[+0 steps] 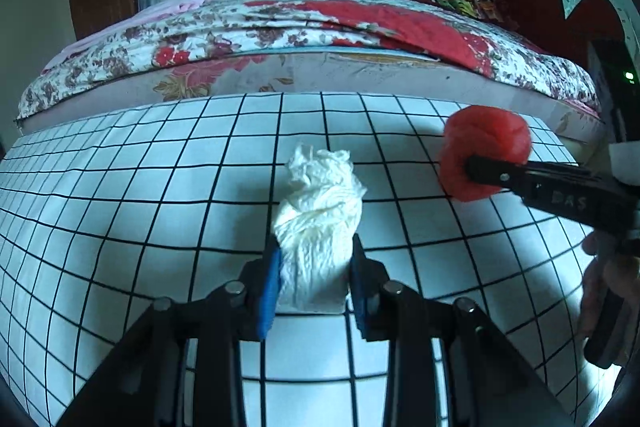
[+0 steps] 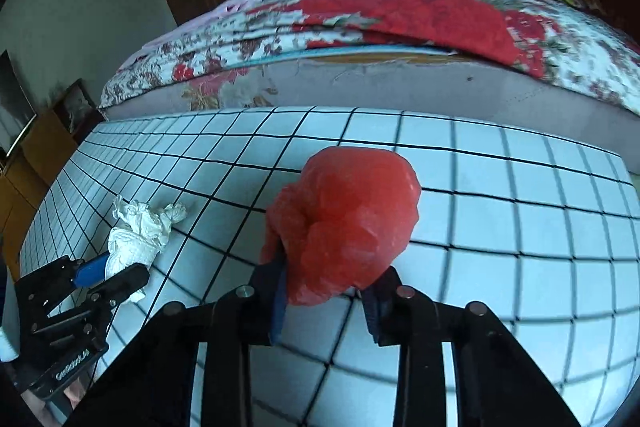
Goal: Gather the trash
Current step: 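Carry the white cloth and red bag over the black bin with both tools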
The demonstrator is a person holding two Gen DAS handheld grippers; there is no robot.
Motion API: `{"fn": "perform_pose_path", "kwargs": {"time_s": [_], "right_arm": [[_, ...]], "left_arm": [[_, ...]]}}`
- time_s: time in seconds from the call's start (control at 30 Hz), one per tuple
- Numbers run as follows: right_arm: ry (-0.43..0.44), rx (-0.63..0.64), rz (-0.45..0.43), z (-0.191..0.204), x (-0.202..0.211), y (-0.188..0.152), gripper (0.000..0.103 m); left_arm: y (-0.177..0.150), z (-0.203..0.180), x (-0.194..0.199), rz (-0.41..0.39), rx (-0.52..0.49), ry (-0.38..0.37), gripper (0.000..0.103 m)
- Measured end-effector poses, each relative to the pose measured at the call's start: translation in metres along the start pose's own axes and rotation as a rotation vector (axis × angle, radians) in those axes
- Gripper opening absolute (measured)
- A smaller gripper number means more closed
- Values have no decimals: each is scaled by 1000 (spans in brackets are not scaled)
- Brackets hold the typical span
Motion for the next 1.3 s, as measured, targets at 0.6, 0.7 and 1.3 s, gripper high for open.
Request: {"fn": "perform_pose_path", "kwargs": {"time_s": [0.6, 0.7, 1.3], "right_arm": [[-140, 164, -158, 17, 165, -72, 32], [-149, 153, -180, 17, 187, -83, 32], [-208, 88, -311, 18, 331, -141, 32]], "left_arm": [[-29, -73, 115, -164, -91, -29, 31], [-33, -84, 134, -190, -112, -35, 31], [-67, -134, 242, -283, -173, -86, 31]]}}
Point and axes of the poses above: each gripper's, at about its wrist camera, not at the fingertips, and x roughly against the way its jaws point, z to its left, y to its top, the point moved 4 cm from there along -x, roughly the way its jaws point, and after that the axes turned 2 degrees about -x, right-handed, at the moved point
